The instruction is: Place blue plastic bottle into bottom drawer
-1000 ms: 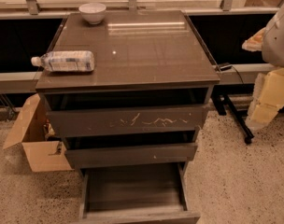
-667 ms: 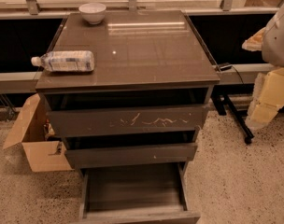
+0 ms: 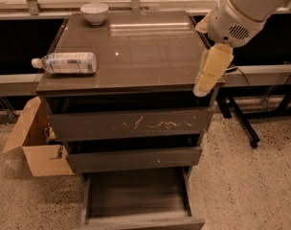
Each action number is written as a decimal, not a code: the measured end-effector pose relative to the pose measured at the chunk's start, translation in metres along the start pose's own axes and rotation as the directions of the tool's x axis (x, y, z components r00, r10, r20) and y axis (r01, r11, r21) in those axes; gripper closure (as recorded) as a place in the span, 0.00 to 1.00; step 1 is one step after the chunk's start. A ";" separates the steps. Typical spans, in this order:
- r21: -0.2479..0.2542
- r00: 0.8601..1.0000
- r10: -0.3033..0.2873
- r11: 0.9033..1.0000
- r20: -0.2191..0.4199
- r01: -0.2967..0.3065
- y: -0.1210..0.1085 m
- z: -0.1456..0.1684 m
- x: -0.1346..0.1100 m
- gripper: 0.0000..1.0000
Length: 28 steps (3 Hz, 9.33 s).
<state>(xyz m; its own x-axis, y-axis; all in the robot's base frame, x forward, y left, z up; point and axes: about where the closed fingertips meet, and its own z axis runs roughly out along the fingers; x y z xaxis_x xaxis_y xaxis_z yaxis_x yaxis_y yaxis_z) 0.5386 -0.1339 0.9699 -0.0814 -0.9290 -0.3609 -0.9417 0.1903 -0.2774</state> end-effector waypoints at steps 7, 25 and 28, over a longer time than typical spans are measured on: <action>-0.056 0.898 -0.045 0.995 0.437 0.077 -0.092 0.146 -0.162 0.00; -0.005 0.683 -0.197 0.959 0.704 0.282 0.016 0.145 -0.320 1.00; -0.108 0.696 -0.132 0.951 0.706 0.290 0.082 0.175 -0.308 1.00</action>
Offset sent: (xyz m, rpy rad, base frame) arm 0.0560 0.0383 0.0001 -0.0040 -0.0887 -0.0078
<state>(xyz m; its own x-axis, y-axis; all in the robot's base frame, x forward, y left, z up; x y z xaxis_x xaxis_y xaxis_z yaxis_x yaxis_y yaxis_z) 0.5432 0.2238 0.9027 0.2980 -0.4478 -0.8430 -0.9544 -0.1224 -0.2724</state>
